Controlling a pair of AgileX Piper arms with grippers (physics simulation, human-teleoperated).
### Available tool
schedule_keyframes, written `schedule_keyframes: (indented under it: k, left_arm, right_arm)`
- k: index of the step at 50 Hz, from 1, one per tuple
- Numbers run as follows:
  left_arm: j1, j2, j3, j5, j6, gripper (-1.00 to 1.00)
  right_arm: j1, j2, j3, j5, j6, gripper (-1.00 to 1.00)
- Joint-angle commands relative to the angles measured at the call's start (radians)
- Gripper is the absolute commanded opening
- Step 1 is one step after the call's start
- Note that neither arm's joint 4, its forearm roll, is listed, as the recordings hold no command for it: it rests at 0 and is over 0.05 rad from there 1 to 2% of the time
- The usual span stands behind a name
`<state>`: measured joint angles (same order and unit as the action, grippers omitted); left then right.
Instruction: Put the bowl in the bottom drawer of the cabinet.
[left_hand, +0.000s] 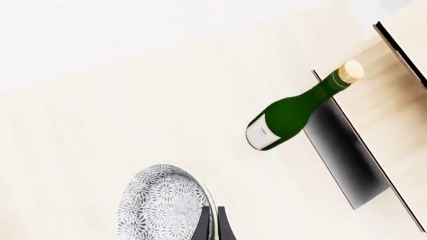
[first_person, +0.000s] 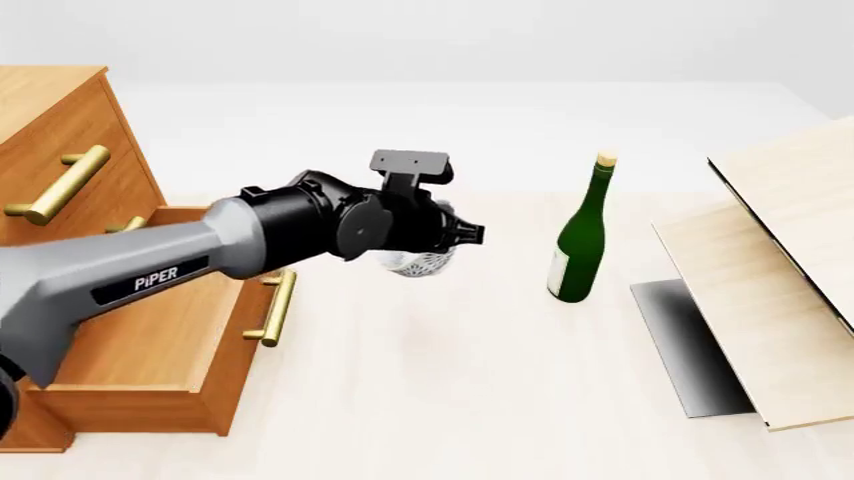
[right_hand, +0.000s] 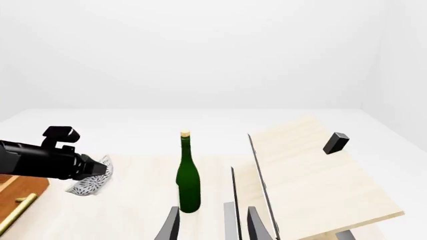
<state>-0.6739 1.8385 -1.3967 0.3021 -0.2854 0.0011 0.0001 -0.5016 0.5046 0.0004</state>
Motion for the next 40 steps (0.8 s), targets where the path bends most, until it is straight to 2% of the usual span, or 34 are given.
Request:
schedule_keyframes:
  k: [1, 7, 19, 40]
  left_arm:
    - [0.018, -0.061, 0.027, -0.029, 0.01, -1.0]
    - [0.016, -0.096, 0.058, -0.048, 0.014, -1.0]
    - [0.015, -0.129, 0.064, -0.047, 0.023, -1.0]
    - [0.071, -0.193, 0.114, -0.082, 0.031, -1.0]
  right_arm:
    - [0.0, 0.0, 0.0, 0.0, 0.0, 1.0]
    - [0.0, 0.0, 0.0, 0.0, 0.0, 1.0]
    - [0.0, 0.0, 0.0, 0.0, 0.0, 1.0]
    - [0.0, 0.0, 0.0, 0.0, 0.0, 1.0]
